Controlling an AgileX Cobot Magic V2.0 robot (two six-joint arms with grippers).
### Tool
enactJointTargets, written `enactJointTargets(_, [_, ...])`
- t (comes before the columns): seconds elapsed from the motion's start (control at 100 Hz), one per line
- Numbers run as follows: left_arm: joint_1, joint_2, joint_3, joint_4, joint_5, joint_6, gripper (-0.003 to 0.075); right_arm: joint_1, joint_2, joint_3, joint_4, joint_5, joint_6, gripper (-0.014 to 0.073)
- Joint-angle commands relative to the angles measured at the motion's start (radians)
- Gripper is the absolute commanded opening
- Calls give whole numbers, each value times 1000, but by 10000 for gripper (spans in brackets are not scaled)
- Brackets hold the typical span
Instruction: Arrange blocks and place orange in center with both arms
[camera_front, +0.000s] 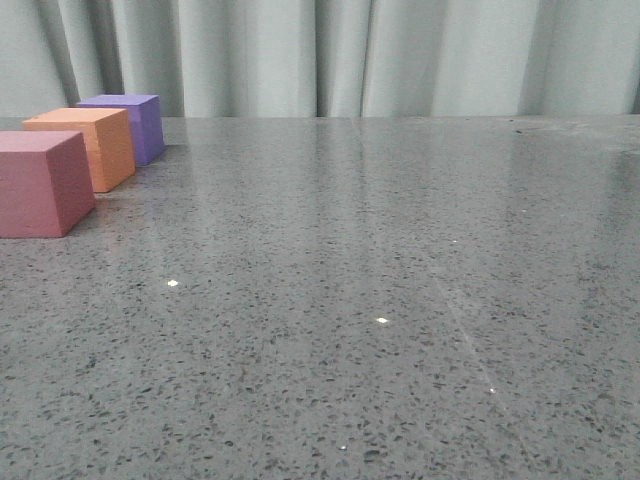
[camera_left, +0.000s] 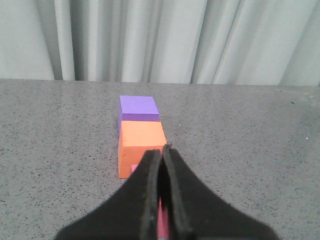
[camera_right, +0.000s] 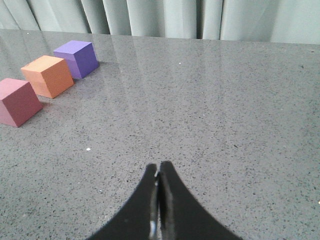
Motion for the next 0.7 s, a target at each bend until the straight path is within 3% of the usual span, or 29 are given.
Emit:
enactJointTargets(0.0, [1,0,-30,3,-92,3,-19,-2,3,-24,-24,-84,-8,-120])
enactJointTargets(0.51, [1,0,-20,-1,-92,3,-19,-2,3,-24,-24,-84,-8,-120])
enactJointTargets(0.61, [19,-5,2,-47,-146,0,-19,-2,3,-24,-24,-84,-8,-120])
enactJointTargets(0.69, [43,-20,32,-64,-157,84,-19,-2,3,-24,-24,-84,-8,-120])
